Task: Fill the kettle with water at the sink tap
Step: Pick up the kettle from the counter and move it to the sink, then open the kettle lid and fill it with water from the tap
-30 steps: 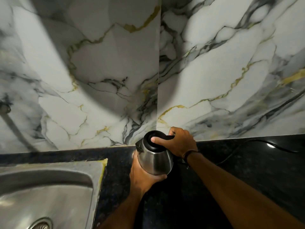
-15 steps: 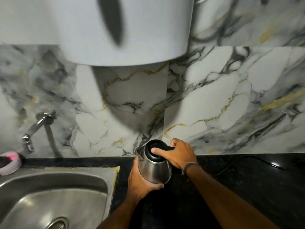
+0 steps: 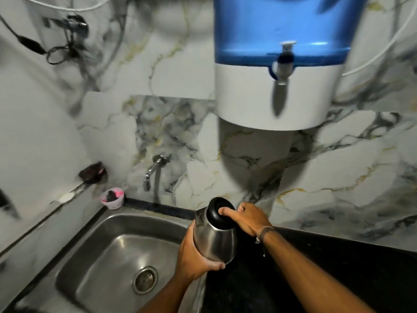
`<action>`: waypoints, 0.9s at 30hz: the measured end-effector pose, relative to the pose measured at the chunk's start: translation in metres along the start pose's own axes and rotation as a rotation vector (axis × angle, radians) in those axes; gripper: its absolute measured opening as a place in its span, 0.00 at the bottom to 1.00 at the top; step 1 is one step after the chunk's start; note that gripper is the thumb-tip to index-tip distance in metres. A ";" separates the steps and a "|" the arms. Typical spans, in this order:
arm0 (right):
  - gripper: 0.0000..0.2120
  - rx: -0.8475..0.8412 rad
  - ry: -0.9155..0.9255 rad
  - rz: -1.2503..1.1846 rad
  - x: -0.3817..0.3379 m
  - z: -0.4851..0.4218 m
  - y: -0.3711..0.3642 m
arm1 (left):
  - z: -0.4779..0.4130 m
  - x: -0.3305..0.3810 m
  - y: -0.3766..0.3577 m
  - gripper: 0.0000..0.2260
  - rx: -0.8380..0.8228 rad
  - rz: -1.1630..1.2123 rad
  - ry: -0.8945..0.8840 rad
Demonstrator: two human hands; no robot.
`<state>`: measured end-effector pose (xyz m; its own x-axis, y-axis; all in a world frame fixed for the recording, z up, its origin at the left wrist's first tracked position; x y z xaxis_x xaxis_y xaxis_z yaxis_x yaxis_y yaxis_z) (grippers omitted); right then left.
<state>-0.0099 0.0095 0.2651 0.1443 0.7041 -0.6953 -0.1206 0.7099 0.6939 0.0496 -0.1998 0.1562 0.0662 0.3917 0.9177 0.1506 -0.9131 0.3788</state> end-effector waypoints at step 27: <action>0.13 -0.051 -0.026 -0.541 -0.114 -0.096 -0.287 | -0.124 -0.237 0.253 0.80 -0.368 -0.044 0.026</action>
<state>-0.0862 -0.2734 0.1270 0.2227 0.2377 -0.9455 -0.0696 0.9712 0.2278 -0.0503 -0.5375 0.0490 0.0418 0.4328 0.9005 -0.2124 -0.8769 0.4313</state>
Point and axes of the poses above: each hand's wrist, its own z-axis away from the middle knuckle, its own y-axis out of the back of the hand, x = y × z, the point moved 10 cm from there along -z, towards the middle knuckle, and after that the axes turned 3 degrees about z, right-handed, at the moved point
